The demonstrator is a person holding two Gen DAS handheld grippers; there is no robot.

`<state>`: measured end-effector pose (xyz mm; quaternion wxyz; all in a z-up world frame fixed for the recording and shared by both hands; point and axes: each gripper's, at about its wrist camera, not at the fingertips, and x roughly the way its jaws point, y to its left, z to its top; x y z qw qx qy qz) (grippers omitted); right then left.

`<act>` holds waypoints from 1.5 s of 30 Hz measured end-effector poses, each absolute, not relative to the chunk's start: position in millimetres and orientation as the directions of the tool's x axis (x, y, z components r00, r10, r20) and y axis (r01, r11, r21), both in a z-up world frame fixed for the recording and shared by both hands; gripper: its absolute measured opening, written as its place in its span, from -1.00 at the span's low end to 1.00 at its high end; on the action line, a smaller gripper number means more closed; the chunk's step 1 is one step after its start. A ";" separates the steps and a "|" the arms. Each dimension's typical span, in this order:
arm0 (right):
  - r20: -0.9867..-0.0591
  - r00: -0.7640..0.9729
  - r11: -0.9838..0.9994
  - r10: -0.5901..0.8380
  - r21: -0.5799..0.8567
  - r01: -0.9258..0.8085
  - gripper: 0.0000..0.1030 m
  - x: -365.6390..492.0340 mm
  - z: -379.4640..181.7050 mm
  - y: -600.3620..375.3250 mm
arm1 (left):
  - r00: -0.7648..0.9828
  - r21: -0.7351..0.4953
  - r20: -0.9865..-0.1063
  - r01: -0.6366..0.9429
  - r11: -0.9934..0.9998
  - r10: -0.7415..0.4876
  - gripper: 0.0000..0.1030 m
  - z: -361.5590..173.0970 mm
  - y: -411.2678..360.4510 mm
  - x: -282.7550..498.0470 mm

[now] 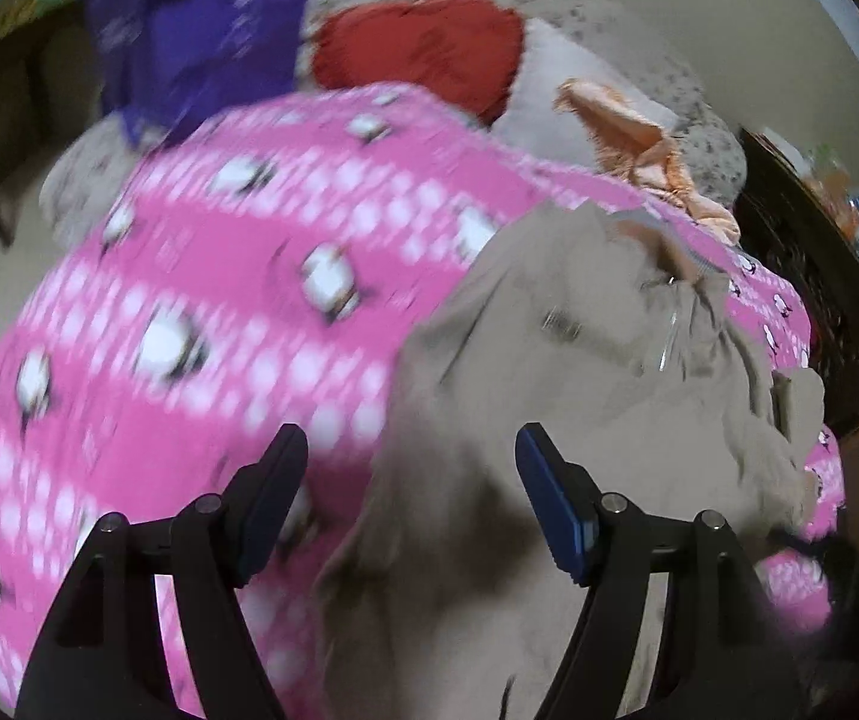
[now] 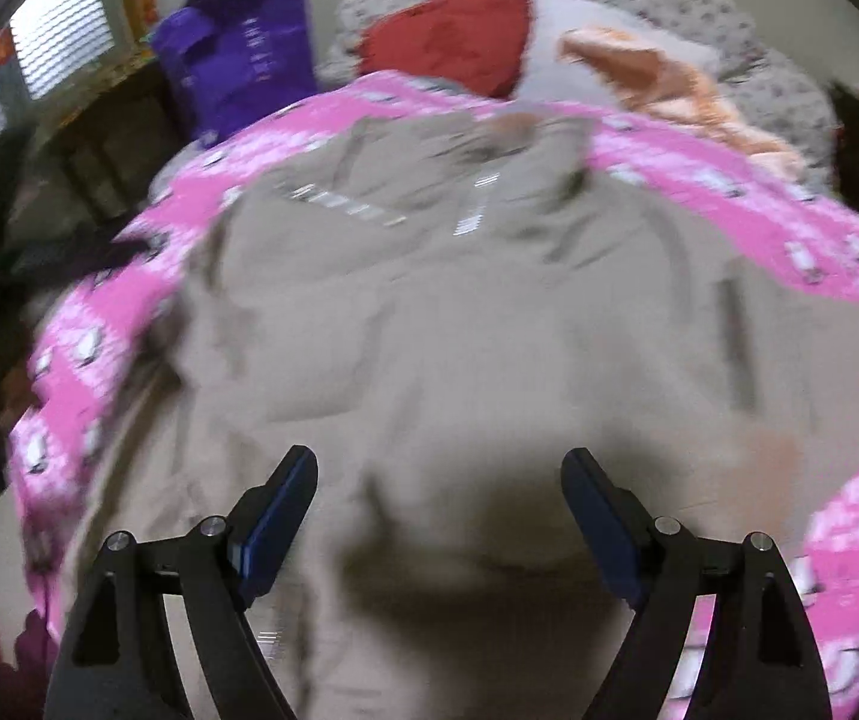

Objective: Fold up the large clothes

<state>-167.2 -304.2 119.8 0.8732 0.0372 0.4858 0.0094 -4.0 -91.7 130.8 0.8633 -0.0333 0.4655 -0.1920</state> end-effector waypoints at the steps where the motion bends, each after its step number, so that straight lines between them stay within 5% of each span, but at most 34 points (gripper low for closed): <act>1: -0.852 0.520 0.997 0.063 0.077 0.005 0.65 -167.3 115.6 -295.7 | 0.493 -0.234 -0.786 0.319 0.918 -0.372 0.39 130.9 -101.5 4.0; 4: -0.857 0.508 0.996 0.080 0.082 -0.019 0.65 -169.8 109.1 -282.5 | 0.475 -0.213 -0.799 0.351 0.912 -0.369 0.38 121.6 -123.8 27.9; 6: -0.859 0.505 0.996 0.083 0.086 -0.018 0.65 -171.0 107.5 -280.2 | 0.452 -0.206 -0.811 0.373 0.905 -0.371 0.21 111.4 -134.3 39.6; 8: -0.858 0.506 0.995 0.087 0.096 -0.007 0.65 -172.2 107.2 -281.7 | 0.388 -0.229 -0.831 0.415 0.881 -0.399 -0.90 98.9 -145.7 48.6; 14: -0.870 0.484 0.990 0.090 0.129 0.049 0.65 -163.9 97.5 -293.1 | 0.395 -0.258 -0.808 0.430 0.865 -0.438 -0.99 114.3 -136.8 60.7; 21: -0.867 0.481 0.981 0.133 0.185 0.061 0.65 -152.3 91.5 -294.6 | 0.426 -0.236 -0.807 0.400 0.886 -0.408 -0.98 137.4 -94.7 82.3; 22: -0.867 0.481 0.981 0.130 0.182 0.064 0.65 -151.7 91.6 -294.1 | 0.419 -0.240 -0.810 0.403 0.883 -0.411 -0.82 138.4 -94.6 82.7; 23: -0.864 0.486 0.982 0.129 0.181 0.061 0.65 -151.2 93.5 -294.2 | 0.418 -0.236 -0.811 0.408 0.882 -0.410 -0.35 141.0 -95.4 82.6; 25: -0.855 0.509 0.984 0.103 0.162 0.073 0.65 -153.9 101.1 -297.7 | 0.434 -0.230 -0.805 0.402 0.886 -0.405 0.23 147.7 -95.2 78.9; 30: -0.817 0.575 0.979 -0.027 0.096 0.181 0.70 -173.1 126.1 -333.0 | 0.461 -0.214 -0.787 0.420 0.882 -0.411 0.26 166.2 -121.3 89.5; 35: -0.813 0.575 0.959 -0.094 0.081 0.272 0.70 -183.9 126.7 -367.5 | 0.415 0.037 -0.882 0.533 0.846 -0.222 0.34 144.1 -193.4 105.1; 40: -0.780 0.612 0.966 -0.128 0.041 0.255 0.75 -178.7 132.7 -376.6 | 0.482 0.329 -0.876 0.557 0.763 0.026 0.34 108.9 -223.9 113.8; 45: -0.745 0.642 0.981 -0.183 -0.097 0.167 0.82 -159.9 135.5 -374.0 | 0.476 0.316 -0.879 0.521 0.793 0.037 0.37 106.1 -193.7 132.8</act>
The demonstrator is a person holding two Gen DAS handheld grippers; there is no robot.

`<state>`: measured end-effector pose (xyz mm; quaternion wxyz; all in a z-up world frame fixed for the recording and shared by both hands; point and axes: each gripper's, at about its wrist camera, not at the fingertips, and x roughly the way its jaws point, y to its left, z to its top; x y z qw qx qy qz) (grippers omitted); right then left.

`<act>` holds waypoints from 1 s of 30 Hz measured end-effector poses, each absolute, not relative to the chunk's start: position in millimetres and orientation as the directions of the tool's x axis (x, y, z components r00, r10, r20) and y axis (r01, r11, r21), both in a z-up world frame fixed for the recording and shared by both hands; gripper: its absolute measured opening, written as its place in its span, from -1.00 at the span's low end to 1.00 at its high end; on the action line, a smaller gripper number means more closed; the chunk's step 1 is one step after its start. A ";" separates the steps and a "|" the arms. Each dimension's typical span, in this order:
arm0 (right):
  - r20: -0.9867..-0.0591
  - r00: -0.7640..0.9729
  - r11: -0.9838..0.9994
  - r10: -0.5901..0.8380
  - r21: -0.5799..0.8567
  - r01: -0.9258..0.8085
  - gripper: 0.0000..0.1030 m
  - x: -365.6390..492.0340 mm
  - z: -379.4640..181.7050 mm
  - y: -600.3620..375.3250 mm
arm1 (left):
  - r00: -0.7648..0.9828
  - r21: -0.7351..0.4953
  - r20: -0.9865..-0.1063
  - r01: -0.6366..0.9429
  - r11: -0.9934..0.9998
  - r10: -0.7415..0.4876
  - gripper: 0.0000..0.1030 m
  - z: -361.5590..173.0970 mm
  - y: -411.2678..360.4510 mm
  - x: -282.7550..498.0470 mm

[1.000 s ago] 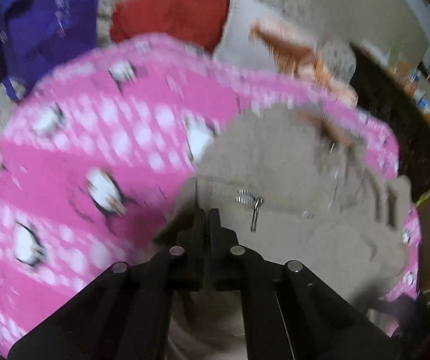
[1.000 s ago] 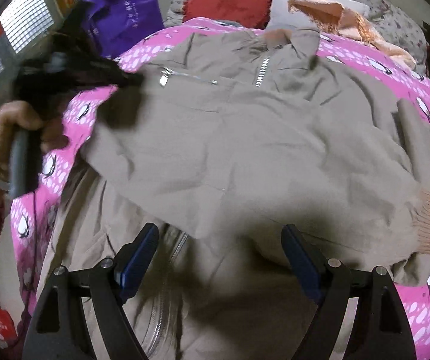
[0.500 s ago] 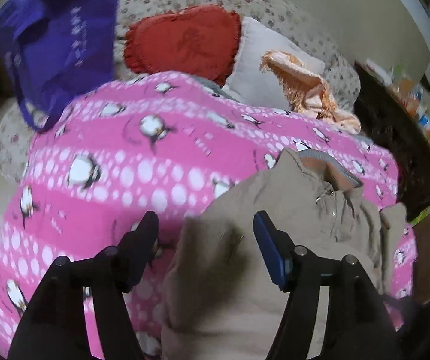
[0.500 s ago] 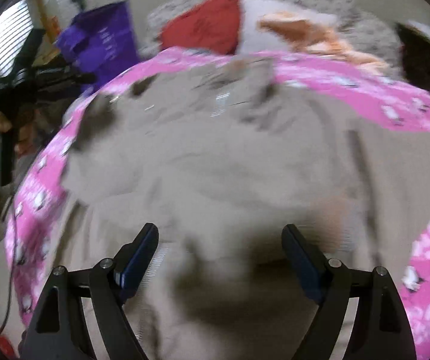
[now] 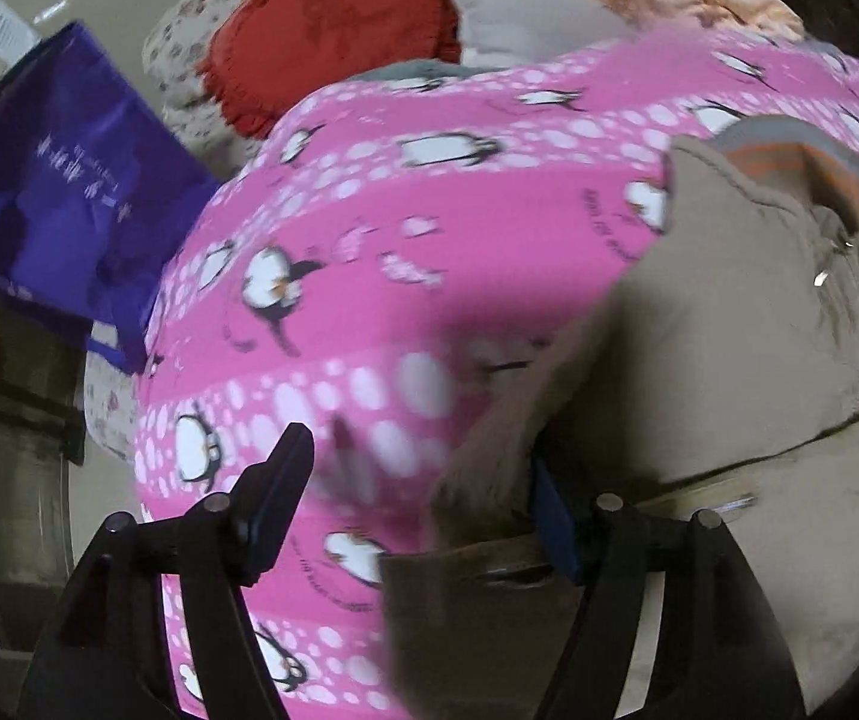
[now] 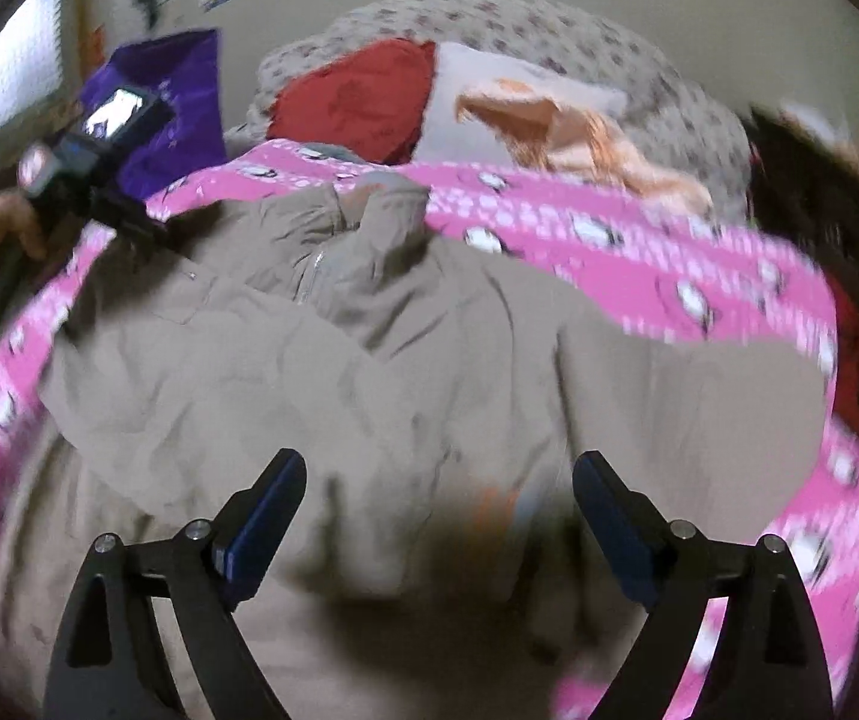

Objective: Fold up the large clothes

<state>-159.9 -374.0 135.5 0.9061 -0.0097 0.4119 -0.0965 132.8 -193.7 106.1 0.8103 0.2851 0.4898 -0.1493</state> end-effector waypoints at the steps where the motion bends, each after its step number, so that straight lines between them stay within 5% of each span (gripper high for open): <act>1: -0.740 0.647 0.983 -0.184 -0.125 0.137 0.86 -152.1 133.7 -373.9 | 0.466 0.306 -0.884 0.526 0.794 0.033 0.38 104.8 -189.0 135.9; 3: -0.758 0.637 0.990 -0.139 -0.129 0.062 0.84 -132.7 123.8 -371.7 | 0.453 0.296 -0.891 0.525 0.798 0.032 0.39 102.6 -182.8 139.4; 4: -0.783 0.614 0.994 -0.098 -0.101 0.031 0.68 -123.8 116.2 -370.8 | 0.448 0.289 -0.894 0.525 0.800 0.029 0.39 102.4 -181.6 140.6; 5: -0.812 0.582 0.999 -0.031 -0.044 -0.007 0.29 -117.1 108.1 -368.7 | 0.446 0.285 -0.895 0.526 0.801 0.025 0.39 102.9 -181.3 141.2; 6: -0.831 0.556 0.999 0.033 0.015 -0.038 -0.88 -113.4 102.3 -365.9 | 0.448 0.286 -0.894 0.530 0.799 0.023 0.39 103.4 -181.4 141.5; 7: -0.846 0.529 0.998 0.062 0.042 -0.049 -0.99 -111.6 98.3 -361.5 | 0.449 0.288 -0.893 0.532 0.796 0.022 0.39 103.3 -181.9 141.3; 12: -0.797 0.602 0.999 0.041 0.013 -0.051 -0.99 -142.1 131.3 -362.5 | 0.444 0.263 -0.896 0.537 0.802 -0.004 0.50 102.0 -177.6 144.8; 15: -0.791 0.598 0.991 -0.131 -0.113 0.068 -0.99 -155.8 140.6 -386.4 | 0.416 0.197 -0.908 0.513 0.835 -0.042 0.54 101.1 -169.3 150.3; 20: -0.809 0.580 0.983 -0.097 0.013 0.182 -0.92 -153.5 123.8 -425.0 | 0.403 0.126 -0.911 0.473 0.872 -0.087 0.54 104.6 -160.4 147.9; 23: -0.823 0.551 0.980 -0.139 -0.034 0.196 -0.43 -150.0 118.4 -417.8 | 0.408 0.060 -0.900 0.467 0.882 -0.154 0.54 122.9 -144.4 127.6; 25: -0.799 0.587 0.980 -0.128 -0.013 0.197 0.25 -155.5 126.5 -413.4 | 0.403 0.016 -0.891 0.487 0.873 -0.208 0.54 133.4 -130.7 105.5; 30: -0.737 0.674 0.991 -0.056 0.042 0.128 0.39 -156.1 154.6 -385.6 | 0.345 -0.068 -0.888 0.556 0.828 -0.304 0.54 131.2 -87.1 31.6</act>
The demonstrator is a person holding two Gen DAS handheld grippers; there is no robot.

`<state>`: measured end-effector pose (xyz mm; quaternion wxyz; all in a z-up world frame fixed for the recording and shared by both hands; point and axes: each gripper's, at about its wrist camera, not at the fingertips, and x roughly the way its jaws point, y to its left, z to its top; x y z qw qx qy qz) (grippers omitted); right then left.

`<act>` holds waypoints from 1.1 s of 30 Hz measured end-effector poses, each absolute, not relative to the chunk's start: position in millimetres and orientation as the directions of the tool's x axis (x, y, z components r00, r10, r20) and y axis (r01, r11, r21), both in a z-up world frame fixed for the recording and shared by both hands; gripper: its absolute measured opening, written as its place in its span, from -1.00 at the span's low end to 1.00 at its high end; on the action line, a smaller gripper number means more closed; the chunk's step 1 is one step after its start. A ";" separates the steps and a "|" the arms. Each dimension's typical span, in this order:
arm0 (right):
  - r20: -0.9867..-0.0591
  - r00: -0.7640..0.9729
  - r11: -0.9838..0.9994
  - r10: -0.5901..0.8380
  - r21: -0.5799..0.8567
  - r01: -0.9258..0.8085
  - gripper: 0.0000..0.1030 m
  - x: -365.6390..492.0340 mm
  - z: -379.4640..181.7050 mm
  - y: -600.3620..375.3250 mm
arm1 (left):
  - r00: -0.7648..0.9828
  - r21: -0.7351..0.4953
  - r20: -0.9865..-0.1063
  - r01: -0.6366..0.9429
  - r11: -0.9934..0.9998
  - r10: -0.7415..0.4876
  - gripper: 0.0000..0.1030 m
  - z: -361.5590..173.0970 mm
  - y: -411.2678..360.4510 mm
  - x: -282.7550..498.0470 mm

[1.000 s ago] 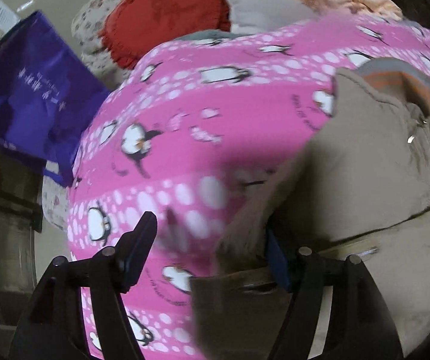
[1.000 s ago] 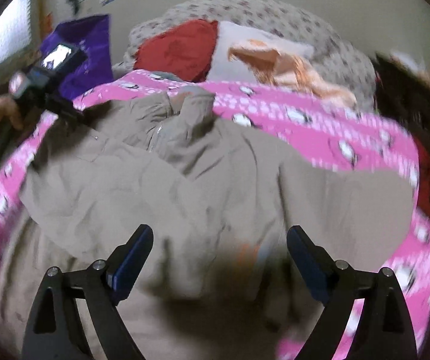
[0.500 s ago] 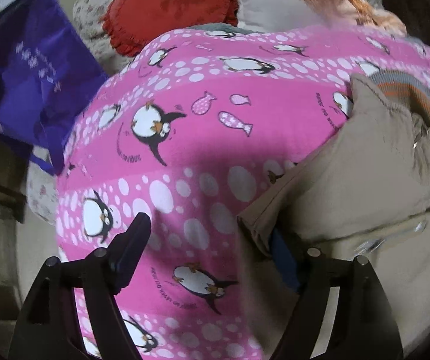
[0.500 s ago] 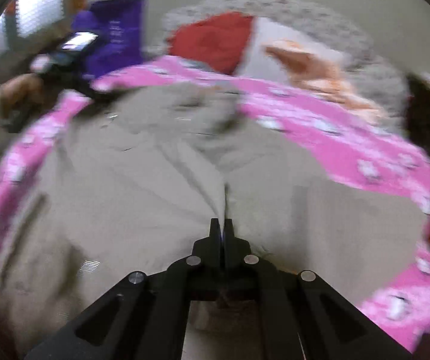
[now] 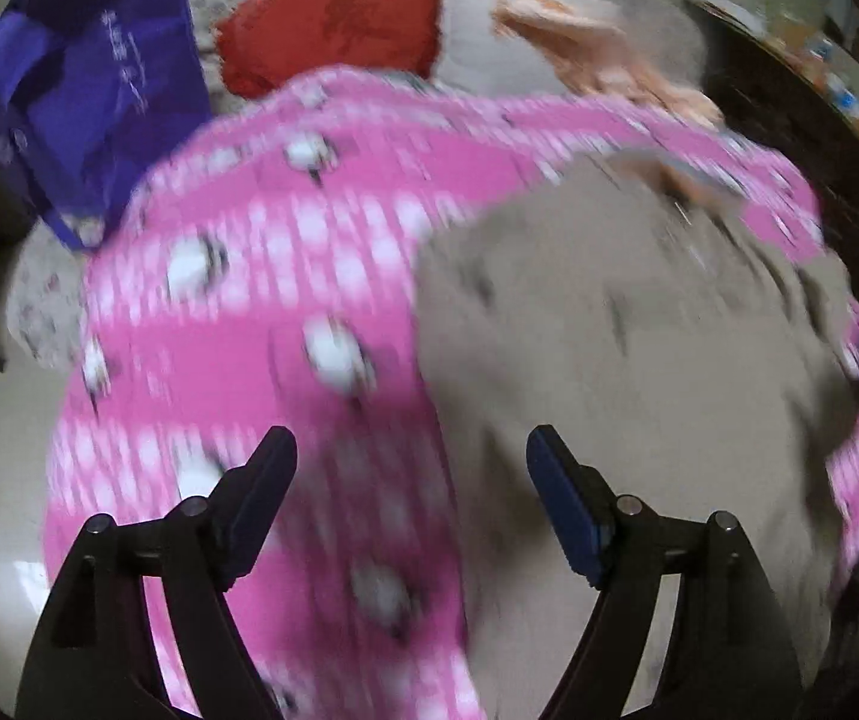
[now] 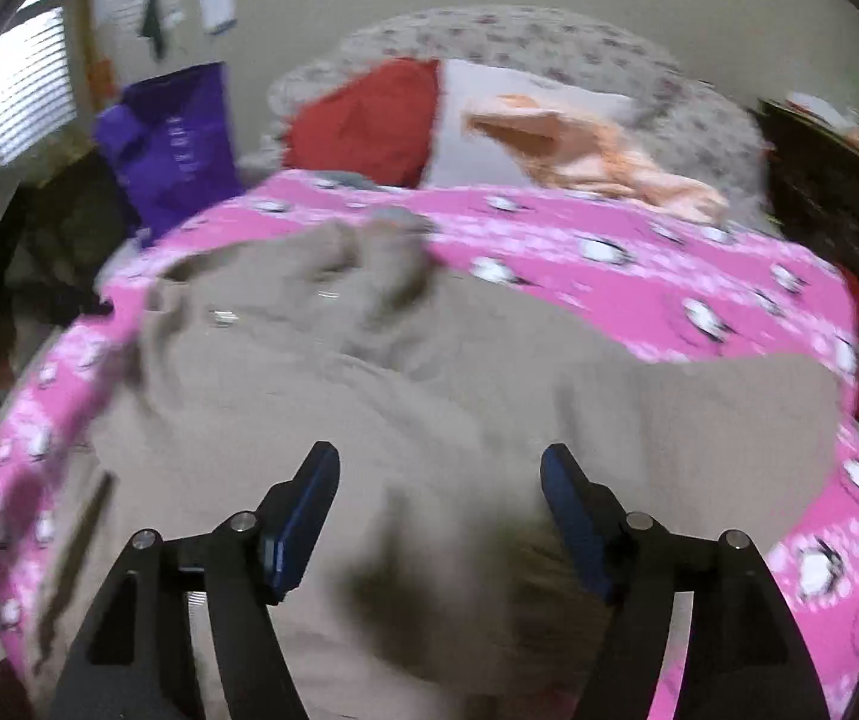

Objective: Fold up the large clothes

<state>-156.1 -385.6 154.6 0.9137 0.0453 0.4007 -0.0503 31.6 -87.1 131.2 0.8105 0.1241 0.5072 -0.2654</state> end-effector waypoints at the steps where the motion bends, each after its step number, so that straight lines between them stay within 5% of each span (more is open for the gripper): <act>1: -0.743 0.669 0.993 -0.036 0.047 0.106 0.39 -149.9 155.6 -377.9 | 0.315 -0.085 -0.896 0.573 0.815 -0.314 0.54 125.3 -78.7 14.1; 5: -0.750 0.661 0.997 -0.024 0.030 0.070 0.39 -138.6 150.5 -358.5 | 0.264 -0.173 -0.892 0.551 0.816 -0.367 0.54 107.0 -59.2 -34.4; 12: -0.780 0.624 0.974 0.054 0.180 0.141 0.40 -163.6 122.6 -361.6 | 0.360 -0.045 -0.905 0.452 0.891 -0.228 0.51 63.7 -86.9 -44.6; 17: -0.799 0.601 0.959 -0.007 0.165 0.230 0.40 -174.1 111.5 -384.0 | 0.409 -0.154 -0.873 0.289 0.945 -0.267 0.21 65.6 -77.8 -6.3; 22: -0.801 0.596 0.949 0.054 0.226 0.218 0.40 -160.9 106.6 -380.8 | 0.428 -0.323 -0.845 0.069 0.944 -0.321 0.11 54.4 -13.7 3.8; 27: -0.851 0.525 0.991 -0.002 0.070 0.117 0.41 -142.3 93.4 -344.9 | 0.427 -0.303 -0.841 0.139 0.943 -0.333 0.09 60.0 -8.8 -15.6; 33: -0.799 0.599 0.975 -0.054 0.087 0.204 0.57 -178.8 116.4 -380.1 | 0.514 -0.272 -0.802 0.138 0.952 -0.303 0.09 109.0 9.5 -13.4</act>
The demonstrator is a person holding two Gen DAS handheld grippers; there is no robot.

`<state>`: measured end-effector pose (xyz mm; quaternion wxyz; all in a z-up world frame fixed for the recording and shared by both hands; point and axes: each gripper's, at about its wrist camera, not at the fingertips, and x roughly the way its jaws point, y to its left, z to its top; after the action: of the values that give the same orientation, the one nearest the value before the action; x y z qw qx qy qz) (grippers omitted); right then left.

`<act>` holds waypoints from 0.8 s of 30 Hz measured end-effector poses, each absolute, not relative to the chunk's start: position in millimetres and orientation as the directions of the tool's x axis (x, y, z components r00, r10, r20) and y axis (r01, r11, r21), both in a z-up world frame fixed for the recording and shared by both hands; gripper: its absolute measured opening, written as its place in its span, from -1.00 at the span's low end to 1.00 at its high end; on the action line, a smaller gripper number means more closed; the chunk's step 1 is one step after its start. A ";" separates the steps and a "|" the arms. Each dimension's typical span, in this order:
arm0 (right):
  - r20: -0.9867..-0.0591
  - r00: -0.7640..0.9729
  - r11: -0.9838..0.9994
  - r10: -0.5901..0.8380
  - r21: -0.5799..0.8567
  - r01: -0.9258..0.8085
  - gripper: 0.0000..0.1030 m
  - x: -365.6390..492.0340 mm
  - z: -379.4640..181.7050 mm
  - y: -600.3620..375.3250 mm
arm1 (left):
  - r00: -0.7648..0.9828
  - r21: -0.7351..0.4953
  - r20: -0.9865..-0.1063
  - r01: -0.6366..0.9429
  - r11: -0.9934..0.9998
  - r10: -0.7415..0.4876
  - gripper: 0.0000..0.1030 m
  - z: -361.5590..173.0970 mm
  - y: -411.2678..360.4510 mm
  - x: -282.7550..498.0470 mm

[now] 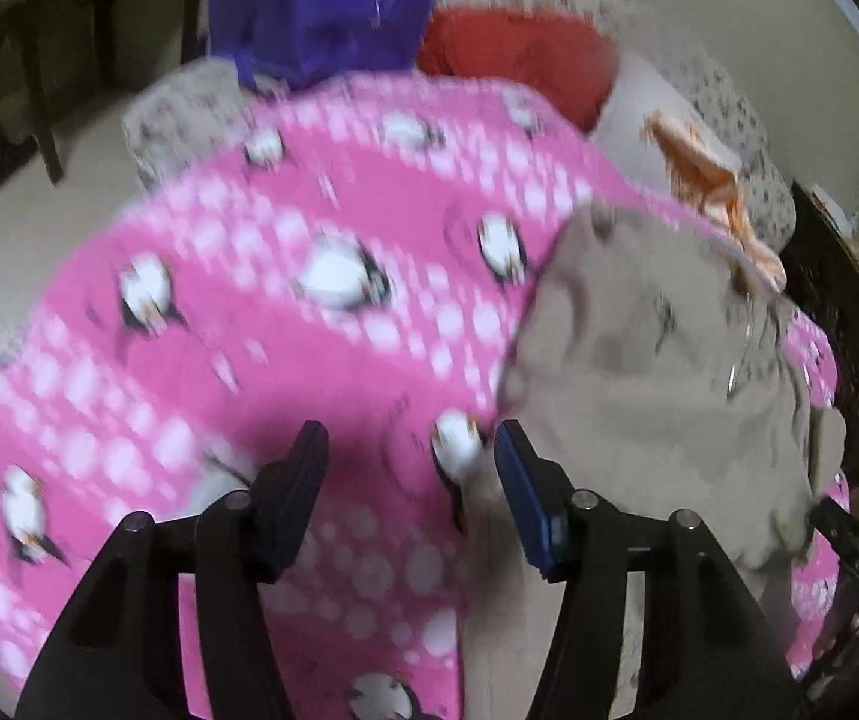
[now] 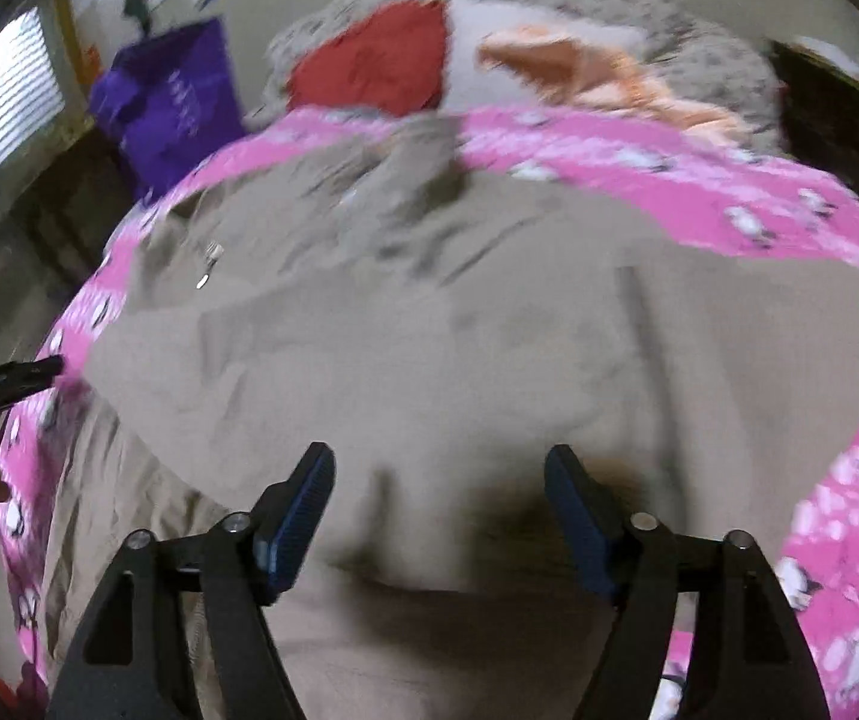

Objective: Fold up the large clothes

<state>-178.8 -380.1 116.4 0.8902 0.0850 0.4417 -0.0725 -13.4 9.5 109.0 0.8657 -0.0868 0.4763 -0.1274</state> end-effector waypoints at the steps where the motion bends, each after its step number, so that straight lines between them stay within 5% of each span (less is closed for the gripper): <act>1: -0.794 0.604 0.972 -0.074 0.078 0.222 0.60 -183.9 118.9 -386.2 | 0.511 -0.265 -0.804 0.151 0.952 -0.305 0.09 113.1 7.7 -7.8; 8: -0.811 0.581 0.988 -0.060 0.033 0.148 0.51 -162.4 106.2 -387.9 | 0.490 -0.236 -0.813 0.216 0.947 -0.314 0.13 109.7 -50.8 32.5; 9: -0.822 0.566 0.990 -0.054 0.030 0.139 0.11 -154.5 100.3 -384.6 | 0.482 -0.234 -0.819 0.214 0.948 -0.310 0.13 106.4 -55.5 33.9; 10: -0.849 0.526 0.992 -0.051 0.018 0.126 -0.74 -145.1 89.4 -381.2 | 0.465 -0.226 -0.834 0.208 0.952 -0.299 0.13 98.8 -66.1 41.1; 11: -0.864 0.499 0.993 -0.060 -0.001 0.118 -0.98 -141.2 83.6 -378.3 | 0.451 -0.207 -0.849 0.195 0.959 -0.275 0.13 89.2 -75.1 49.7; 17: -0.801 0.565 0.976 -0.196 -0.104 0.192 -0.93 -151.2 94.7 -381.2 | 0.470 -0.107 -0.867 0.148 0.983 -0.165 0.19 61.1 -80.6 62.9; 19: -0.818 0.542 0.975 -0.193 -0.096 0.202 -0.61 -149.8 84.5 -384.3 | 0.471 -0.070 -0.871 0.166 0.984 -0.141 0.19 64.0 -84.2 58.8; 21: -0.851 0.509 0.980 -0.126 -0.026 0.198 -0.50 -154.2 81.8 -389.7 | 0.459 -0.089 -0.874 0.176 0.980 -0.161 0.19 69.9 -82.2 52.9; 23: -0.823 0.561 0.972 -0.092 0.049 0.231 -0.36 -171.8 96.9 -397.3 | 0.457 -0.131 -0.867 0.175 0.976 -0.198 0.19 79.9 -78.5 44.1; 24: -0.796 0.599 0.962 -0.087 0.088 0.257 -0.15 -185.0 105.8 -403.2 | 0.462 -0.139 -0.863 0.176 0.975 -0.206 0.19 85.0 -78.7 41.6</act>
<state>-185.0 -403.2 105.8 0.8887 0.0974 0.4375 -0.0968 41.6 -78.7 85.0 0.8547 -0.0149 0.5066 -0.1119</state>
